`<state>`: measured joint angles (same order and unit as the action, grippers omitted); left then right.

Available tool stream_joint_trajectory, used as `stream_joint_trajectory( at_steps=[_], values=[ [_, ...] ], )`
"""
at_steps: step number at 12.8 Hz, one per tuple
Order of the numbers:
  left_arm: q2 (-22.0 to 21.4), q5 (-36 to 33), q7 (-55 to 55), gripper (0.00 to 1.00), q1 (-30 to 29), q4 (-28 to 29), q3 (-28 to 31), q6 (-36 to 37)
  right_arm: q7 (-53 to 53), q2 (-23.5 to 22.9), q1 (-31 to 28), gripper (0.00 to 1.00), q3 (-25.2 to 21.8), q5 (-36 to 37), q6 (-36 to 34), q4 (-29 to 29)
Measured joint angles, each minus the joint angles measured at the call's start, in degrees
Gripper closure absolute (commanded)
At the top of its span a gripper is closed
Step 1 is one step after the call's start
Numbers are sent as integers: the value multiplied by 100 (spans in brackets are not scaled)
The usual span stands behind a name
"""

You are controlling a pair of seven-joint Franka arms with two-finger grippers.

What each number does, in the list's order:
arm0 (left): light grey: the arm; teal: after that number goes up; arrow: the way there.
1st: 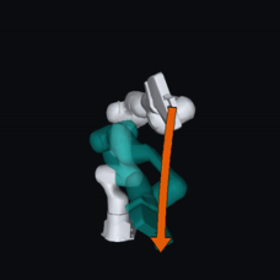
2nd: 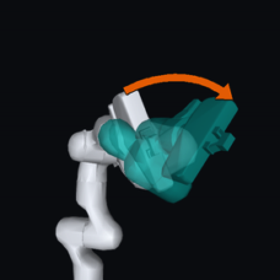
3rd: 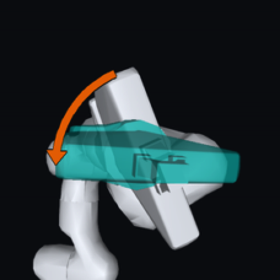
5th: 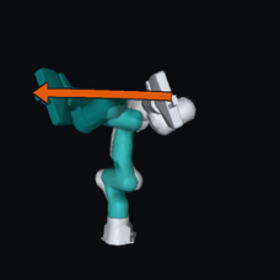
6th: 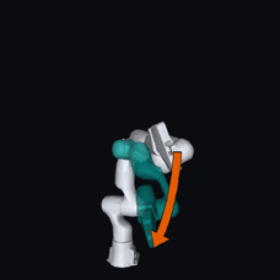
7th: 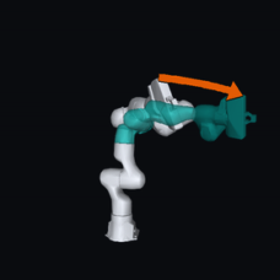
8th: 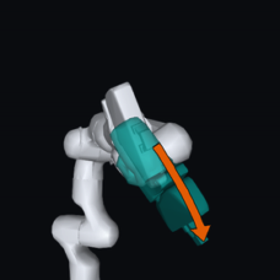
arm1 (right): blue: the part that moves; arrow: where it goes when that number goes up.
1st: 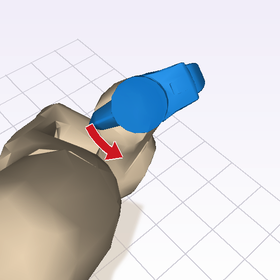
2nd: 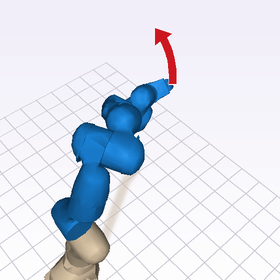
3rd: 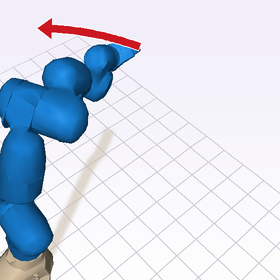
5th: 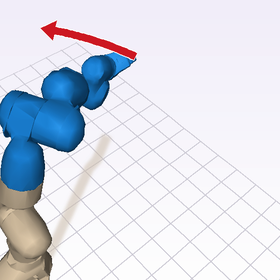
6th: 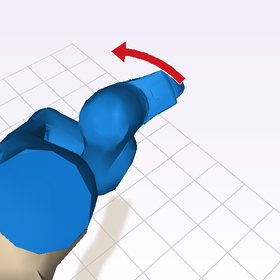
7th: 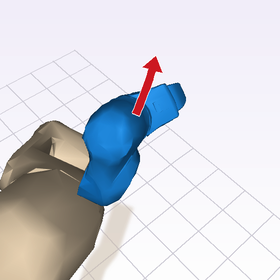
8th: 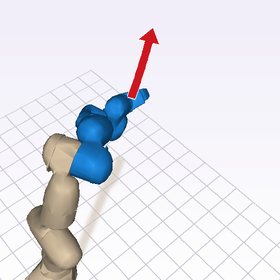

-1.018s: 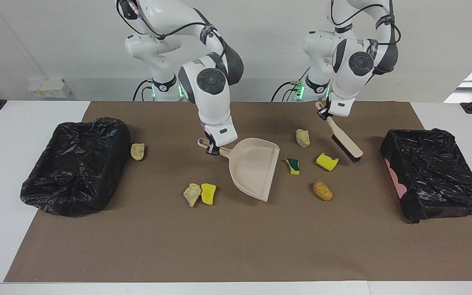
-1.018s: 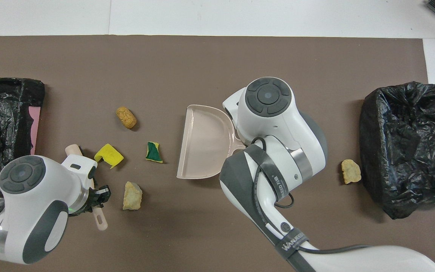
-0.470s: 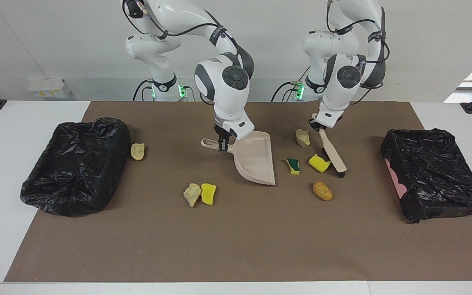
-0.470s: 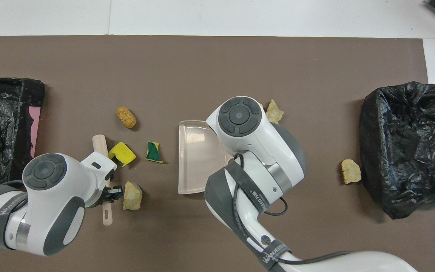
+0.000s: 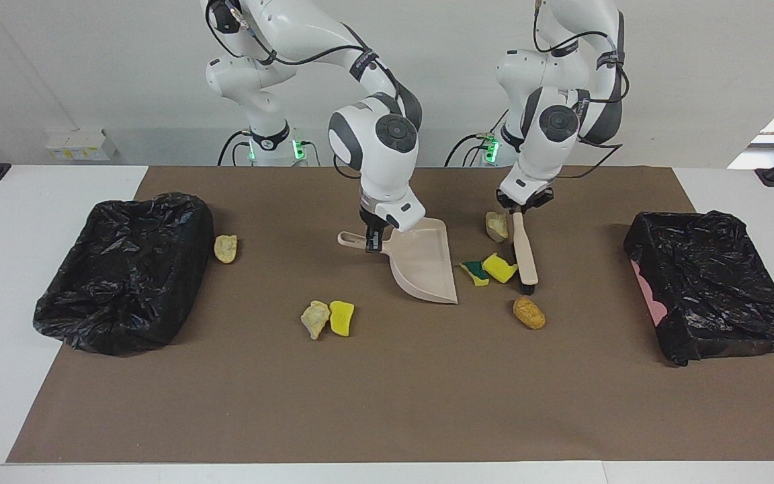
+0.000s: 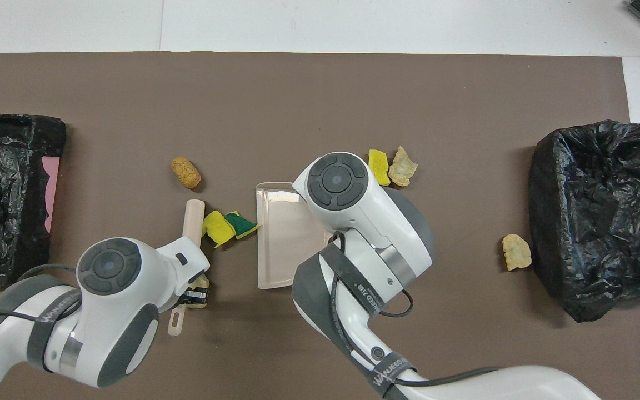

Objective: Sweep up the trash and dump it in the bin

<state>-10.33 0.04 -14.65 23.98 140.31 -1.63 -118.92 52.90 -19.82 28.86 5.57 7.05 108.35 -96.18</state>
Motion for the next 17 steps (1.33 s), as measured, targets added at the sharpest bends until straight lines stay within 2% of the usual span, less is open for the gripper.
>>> stream_joint_trajectory(
  at_steps=[5, 7, 10, 13, 17],
  values=[
    [30, 741, 314, 100, 738, -18, -17, -220, 0, -19, -15, 100, -13, 2, 27, -39],
    [41, 825, 344, 100, 982, -80, -23, -256, 0, -19, -31, 100, -13, 2, 36, -44],
    [105, 831, 344, 100, 1017, -331, 24, -219, 0, -19, -47, 100, -13, 2, 56, -58],
    [195, 771, 370, 100, 629, -689, 106, 8, 0, -19, -69, 100, -13, 2, 93, -86],
    [372, -104, 1084, 100, -374, -1165, 156, 66, 6, -19, -105, 100, -13, 2, 185, -147]
  ],
)
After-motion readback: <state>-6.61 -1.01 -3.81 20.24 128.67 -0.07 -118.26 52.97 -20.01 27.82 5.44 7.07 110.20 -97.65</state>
